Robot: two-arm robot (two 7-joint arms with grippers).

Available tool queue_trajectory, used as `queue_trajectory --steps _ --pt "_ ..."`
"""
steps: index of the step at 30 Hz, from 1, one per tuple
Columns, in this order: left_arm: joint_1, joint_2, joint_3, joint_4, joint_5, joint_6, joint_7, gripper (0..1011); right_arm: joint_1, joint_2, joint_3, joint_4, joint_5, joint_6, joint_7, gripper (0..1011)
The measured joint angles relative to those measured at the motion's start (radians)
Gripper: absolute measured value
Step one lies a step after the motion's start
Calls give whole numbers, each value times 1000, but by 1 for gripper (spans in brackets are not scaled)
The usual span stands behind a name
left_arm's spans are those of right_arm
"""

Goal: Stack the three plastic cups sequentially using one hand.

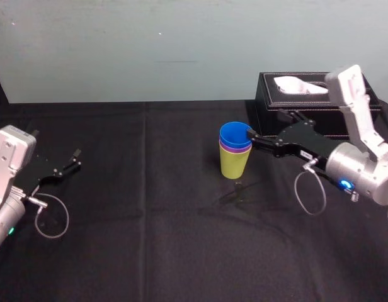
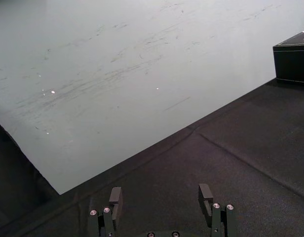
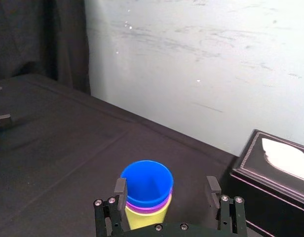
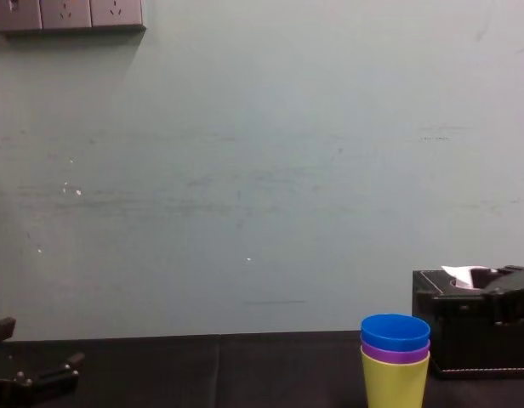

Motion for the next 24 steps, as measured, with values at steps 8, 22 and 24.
queue_trajectory --steps 8,22,24 --pt "0 0 0 0 0 0 0 1010 -59 25 47 -30 8 -32 -13 1000" --pt "0 0 0 0 0 0 0 1010 -144 40 102 -7 4 -75 -23 1000" --pt "0 0 0 0 0 0 0 1010 -150 40 108 -2 5 -77 -23 1000"
